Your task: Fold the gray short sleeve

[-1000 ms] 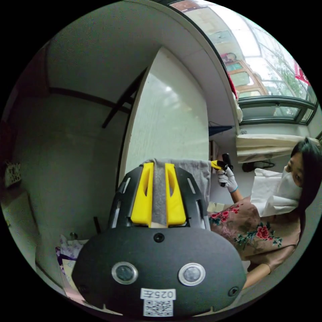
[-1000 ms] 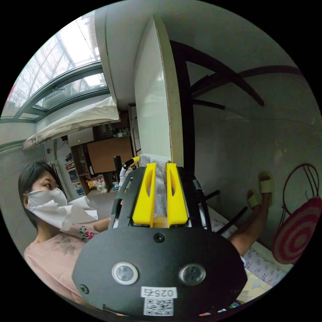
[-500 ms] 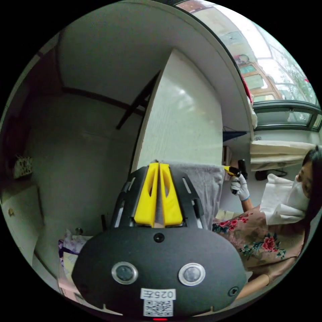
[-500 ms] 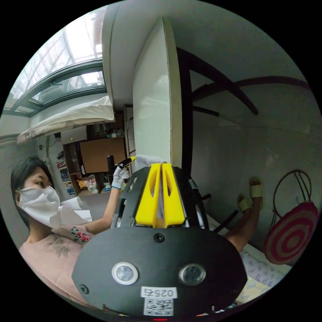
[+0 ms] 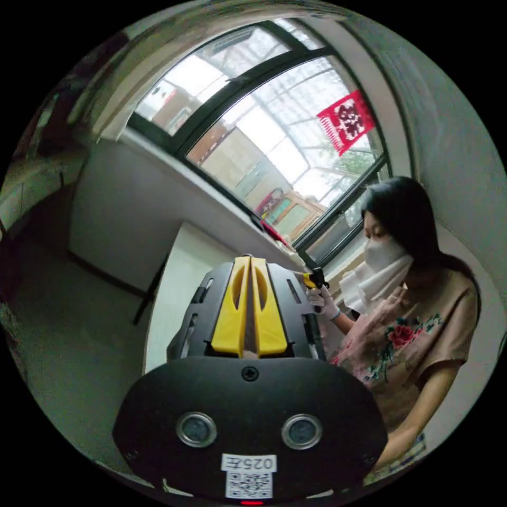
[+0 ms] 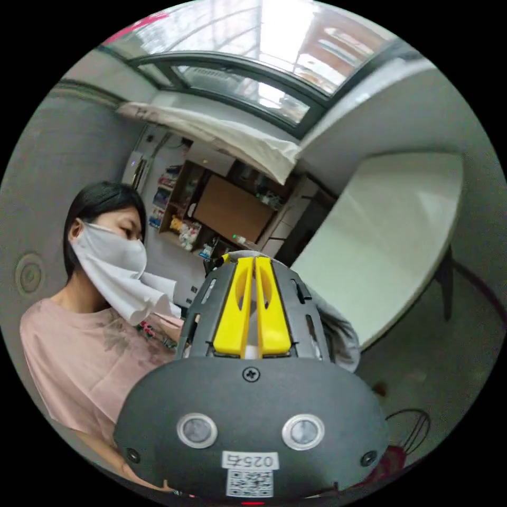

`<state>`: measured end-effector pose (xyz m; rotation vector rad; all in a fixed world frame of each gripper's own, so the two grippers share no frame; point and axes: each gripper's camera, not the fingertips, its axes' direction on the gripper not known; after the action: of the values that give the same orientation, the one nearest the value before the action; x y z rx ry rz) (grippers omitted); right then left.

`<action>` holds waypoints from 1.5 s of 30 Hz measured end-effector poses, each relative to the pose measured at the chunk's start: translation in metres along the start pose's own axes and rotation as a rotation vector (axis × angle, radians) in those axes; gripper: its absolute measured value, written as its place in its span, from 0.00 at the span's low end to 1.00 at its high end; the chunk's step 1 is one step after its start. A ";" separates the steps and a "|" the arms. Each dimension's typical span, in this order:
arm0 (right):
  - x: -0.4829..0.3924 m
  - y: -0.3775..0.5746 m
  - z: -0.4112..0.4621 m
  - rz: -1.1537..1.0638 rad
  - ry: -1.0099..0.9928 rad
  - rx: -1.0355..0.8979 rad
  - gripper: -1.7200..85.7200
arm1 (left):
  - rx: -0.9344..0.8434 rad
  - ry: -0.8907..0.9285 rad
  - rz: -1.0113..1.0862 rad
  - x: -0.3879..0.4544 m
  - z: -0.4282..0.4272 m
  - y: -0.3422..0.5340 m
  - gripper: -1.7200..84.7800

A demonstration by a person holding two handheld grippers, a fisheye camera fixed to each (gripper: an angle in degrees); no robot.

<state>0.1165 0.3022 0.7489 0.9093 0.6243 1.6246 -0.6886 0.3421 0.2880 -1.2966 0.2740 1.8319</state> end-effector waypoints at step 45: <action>-0.128 -0.335 0.138 -0.261 -0.443 -1.005 0.01 | 0.617 -0.816 -0.161 0.373 -0.279 -0.071 0.01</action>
<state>0.4294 0.2511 0.5311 0.3708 -0.3725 1.1988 -0.4869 0.4086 -0.1328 -0.1096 0.2421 1.7774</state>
